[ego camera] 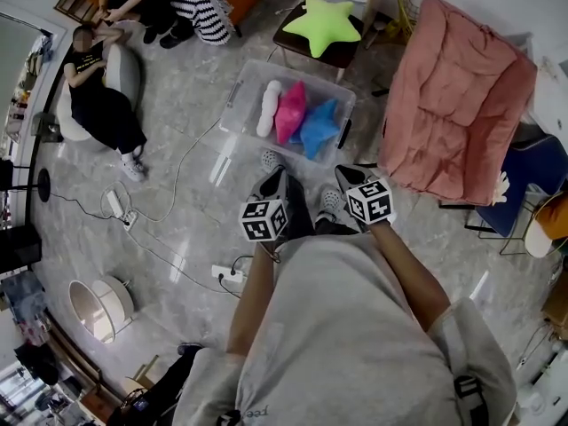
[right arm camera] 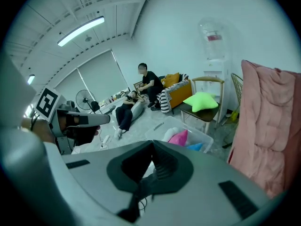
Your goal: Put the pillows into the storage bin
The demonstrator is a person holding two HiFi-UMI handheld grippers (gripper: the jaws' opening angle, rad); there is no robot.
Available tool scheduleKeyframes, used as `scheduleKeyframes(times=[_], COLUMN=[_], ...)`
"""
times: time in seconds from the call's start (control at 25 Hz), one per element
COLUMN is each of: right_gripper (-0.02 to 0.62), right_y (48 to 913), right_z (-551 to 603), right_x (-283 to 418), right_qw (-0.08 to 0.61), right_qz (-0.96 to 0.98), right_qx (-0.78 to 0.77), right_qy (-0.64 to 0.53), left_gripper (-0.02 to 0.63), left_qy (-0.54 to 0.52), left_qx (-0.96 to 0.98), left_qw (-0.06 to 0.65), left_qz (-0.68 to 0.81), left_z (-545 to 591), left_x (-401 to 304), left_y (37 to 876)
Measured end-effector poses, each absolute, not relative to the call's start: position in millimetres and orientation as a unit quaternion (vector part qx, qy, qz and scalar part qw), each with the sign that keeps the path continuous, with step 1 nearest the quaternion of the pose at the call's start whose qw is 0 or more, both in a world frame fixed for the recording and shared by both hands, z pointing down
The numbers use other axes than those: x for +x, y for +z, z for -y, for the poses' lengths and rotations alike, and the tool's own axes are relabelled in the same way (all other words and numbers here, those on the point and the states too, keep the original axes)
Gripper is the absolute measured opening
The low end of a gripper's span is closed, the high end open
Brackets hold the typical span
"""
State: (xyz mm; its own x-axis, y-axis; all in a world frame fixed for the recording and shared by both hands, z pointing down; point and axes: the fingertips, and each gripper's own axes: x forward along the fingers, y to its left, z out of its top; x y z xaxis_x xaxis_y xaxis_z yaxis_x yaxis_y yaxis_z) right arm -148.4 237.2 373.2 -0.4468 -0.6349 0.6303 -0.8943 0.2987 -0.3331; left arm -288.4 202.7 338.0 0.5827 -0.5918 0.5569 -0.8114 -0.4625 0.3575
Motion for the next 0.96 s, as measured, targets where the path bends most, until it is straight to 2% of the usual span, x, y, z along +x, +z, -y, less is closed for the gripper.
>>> scheduleKeyframes(times=[0.76, 0.96], right_gripper=[-0.003, -0.003], right_y=[374, 378], right_z=[-243, -254], right_x=[-152, -137], right_qw=[0.206, 0.211], right_qz=[0.792, 0.786], right_qx=[0.468, 0.473], right_qy=[0.332, 0.338], left_gripper=[0.011, 0.011], left_qy=[0.215, 0.232], left_qx=[0.83, 0.823], left_qw=[0.299, 0.318], left_qz=[0.418, 0.41], left_z=[-203, -223], left_x=[-286, -275], left_y=[348, 363])
